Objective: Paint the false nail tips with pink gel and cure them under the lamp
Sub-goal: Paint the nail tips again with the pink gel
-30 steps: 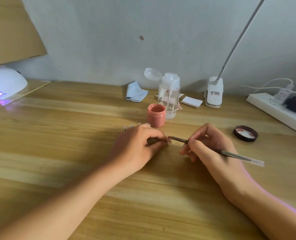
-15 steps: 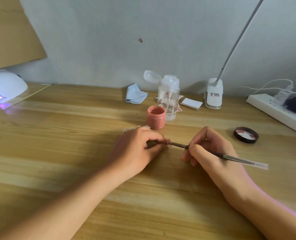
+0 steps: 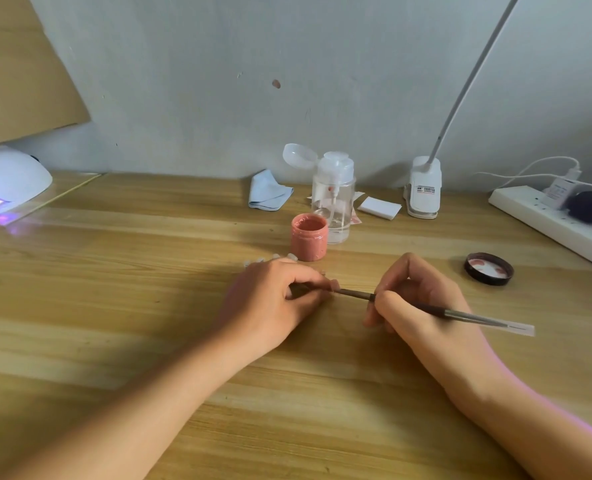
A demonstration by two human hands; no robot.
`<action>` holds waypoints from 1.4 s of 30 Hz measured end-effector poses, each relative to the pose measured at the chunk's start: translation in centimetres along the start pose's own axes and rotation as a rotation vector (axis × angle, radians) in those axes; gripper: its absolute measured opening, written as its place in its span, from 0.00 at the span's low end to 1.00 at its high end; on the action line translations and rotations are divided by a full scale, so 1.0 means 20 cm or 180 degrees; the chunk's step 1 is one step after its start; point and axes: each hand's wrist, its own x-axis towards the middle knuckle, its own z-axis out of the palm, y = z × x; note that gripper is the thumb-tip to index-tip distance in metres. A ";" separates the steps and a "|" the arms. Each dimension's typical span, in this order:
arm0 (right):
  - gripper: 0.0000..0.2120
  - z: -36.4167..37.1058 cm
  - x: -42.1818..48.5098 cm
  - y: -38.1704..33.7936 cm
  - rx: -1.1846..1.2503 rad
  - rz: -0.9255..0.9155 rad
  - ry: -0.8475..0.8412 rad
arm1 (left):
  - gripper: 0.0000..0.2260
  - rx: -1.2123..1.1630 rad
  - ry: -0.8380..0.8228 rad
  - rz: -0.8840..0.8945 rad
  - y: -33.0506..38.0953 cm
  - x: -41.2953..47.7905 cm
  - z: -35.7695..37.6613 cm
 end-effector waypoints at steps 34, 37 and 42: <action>0.06 0.01 -0.01 0.01 0.0135 0.0048 0.0203 | 0.10 0.0160 0.0077 0.0126 0.03 -0.01 -0.02; 0.06 0.01 -0.01 0.01 0.0121 0.0005 0.0241 | 0.10 0.0152 0.0068 0.0120 0.03 -0.01 -0.02; 0.06 -0.02 -0.01 -0.01 0.0176 -0.0667 0.0667 | 0.05 -0.0018 0.0028 0.0035 0.03 -0.01 -0.02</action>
